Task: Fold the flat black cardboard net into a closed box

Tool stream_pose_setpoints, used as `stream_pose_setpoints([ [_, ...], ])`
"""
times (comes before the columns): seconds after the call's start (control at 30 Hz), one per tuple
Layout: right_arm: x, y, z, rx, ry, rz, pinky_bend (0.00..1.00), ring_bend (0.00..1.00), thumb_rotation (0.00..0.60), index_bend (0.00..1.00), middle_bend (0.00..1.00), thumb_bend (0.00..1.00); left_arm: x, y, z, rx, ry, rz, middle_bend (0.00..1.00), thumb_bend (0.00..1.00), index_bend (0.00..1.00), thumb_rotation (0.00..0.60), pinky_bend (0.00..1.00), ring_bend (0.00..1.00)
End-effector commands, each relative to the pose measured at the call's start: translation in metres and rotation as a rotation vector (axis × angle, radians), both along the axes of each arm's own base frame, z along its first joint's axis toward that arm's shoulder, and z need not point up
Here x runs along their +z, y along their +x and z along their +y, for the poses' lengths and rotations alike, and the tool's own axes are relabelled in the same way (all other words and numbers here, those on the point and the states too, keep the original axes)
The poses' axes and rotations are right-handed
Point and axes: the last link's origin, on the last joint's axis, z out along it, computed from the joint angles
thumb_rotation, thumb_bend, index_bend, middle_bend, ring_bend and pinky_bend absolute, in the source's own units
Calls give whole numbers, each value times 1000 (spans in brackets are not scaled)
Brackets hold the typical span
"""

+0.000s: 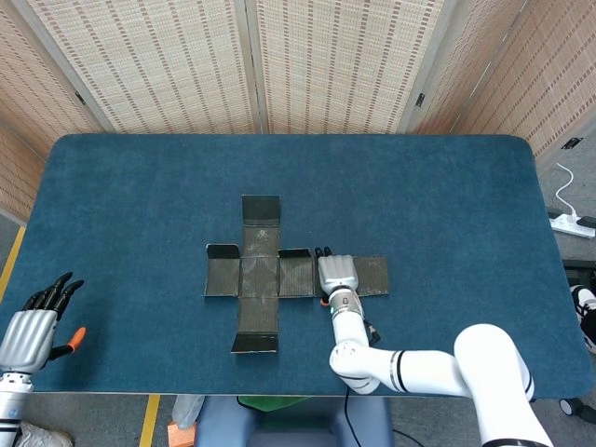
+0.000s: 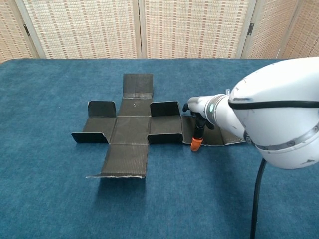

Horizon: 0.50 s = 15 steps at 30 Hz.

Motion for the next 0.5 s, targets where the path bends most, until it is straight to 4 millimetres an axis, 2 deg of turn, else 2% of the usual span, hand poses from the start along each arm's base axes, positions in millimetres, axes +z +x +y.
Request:
stream_pose_setpoints([
  [0.03,-2,1,0,1,0,8,990,776,600,0,68,87,0,-1,0,4,-2,-2,138,341,178,600,203,167],
  [0.27,-7,4,1,21,-3,61,995,775,600,11,84,152,0,-4,-1,12,-7,-9,131,339,178,600,198,154],
  [0.5,-8,9,1,38,-11,94,1000,783,600,205,143,247,1,-5,-3,17,-6,-19,124,341,178,600,193,143],
])
